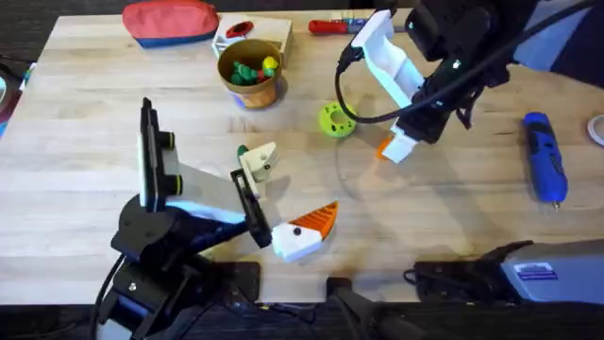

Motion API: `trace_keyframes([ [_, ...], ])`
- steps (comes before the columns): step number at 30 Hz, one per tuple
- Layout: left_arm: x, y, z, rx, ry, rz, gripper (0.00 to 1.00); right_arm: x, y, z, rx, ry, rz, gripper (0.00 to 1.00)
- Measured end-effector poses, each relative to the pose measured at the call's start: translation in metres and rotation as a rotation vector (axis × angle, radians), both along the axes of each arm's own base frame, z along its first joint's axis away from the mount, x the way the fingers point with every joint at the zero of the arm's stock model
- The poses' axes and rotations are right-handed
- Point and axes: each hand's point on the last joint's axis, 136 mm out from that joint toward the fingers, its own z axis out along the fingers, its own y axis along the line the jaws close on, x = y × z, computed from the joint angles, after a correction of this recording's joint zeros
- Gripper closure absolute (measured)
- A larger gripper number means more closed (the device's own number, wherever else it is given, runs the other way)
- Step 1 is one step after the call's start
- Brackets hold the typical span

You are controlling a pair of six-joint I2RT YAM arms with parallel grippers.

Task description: Pick up the gripper from the table and insert it into the empty holder that is missing its gripper. Then pick up a screw, insert it into the mounting hole, and use the screwdriver to tighten it. Finally, clean up the table by picking up the vegetable and placing it into the bucket.

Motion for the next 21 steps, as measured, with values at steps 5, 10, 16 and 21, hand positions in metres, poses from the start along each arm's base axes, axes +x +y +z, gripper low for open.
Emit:
trace_keyframes([
  [5, 0.0001, 0.0000, 0.0000, 0.000, 0.000, 0.000, 0.011, -0.0011, -0.0027, -0.0003, -0.014, 0.004, -0.001, 0.416],
  [10, 0.0001, 0.0000, 0.0000, 0.000, 0.000, 0.000, 0.012, 0.0014, -0.0017, -0.0009, -0.010, -0.007, -0.001, 0.423],
  [16, 0.0001, 0.0000, 0.0000, 0.000, 0.000, 0.000, 0.010, 0.0021, -0.0015, -0.0025, -0.009, -0.011, -0.001, 0.436],
  [21, 0.0001, 0.0000, 0.0000, 0.000, 0.000, 0.000, 0.012, 0.0000, -0.0023, -0.0042, -0.012, -0.003, -0.001, 0.433],
])
